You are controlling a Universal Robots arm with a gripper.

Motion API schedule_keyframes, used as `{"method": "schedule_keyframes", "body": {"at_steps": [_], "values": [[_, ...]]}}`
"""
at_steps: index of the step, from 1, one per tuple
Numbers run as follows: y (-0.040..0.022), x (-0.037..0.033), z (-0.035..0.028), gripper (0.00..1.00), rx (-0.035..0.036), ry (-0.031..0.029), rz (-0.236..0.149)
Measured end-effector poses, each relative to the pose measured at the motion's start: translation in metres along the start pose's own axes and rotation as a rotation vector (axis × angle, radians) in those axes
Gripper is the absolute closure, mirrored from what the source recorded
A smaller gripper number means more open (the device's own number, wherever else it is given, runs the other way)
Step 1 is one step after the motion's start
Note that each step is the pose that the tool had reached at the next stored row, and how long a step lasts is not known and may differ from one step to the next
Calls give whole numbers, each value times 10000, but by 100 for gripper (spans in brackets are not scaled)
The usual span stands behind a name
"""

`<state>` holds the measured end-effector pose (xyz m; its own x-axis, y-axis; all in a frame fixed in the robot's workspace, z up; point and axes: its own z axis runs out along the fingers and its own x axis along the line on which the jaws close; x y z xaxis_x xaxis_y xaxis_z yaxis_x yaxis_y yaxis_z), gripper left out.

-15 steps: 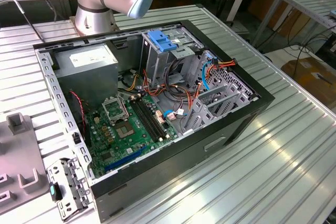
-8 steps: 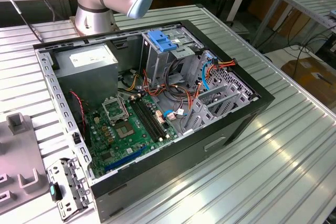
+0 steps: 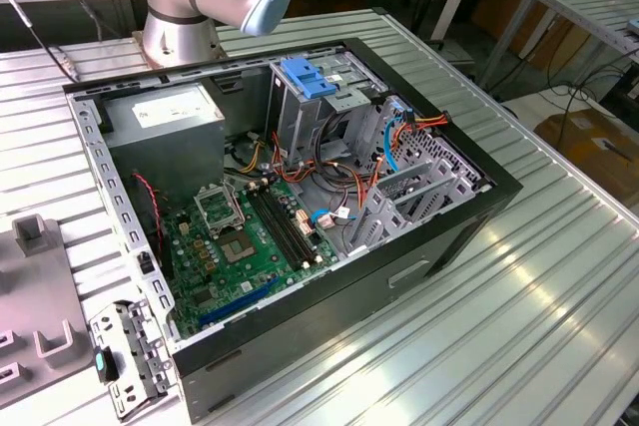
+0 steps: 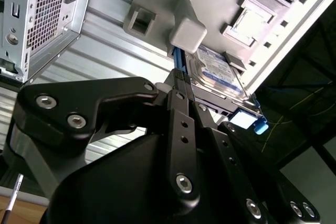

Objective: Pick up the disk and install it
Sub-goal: 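Reach for the disk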

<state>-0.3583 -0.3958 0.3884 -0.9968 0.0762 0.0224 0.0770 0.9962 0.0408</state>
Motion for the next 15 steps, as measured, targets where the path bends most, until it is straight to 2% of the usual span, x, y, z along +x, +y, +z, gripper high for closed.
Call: {"method": "schedule_keyframes", "body": {"at_steps": [9,12,15], "values": [[-11,150,6,89,2,25,2],[-9,236,10,89,3,30,2],[12,360,19,89,3,33,3]]}}
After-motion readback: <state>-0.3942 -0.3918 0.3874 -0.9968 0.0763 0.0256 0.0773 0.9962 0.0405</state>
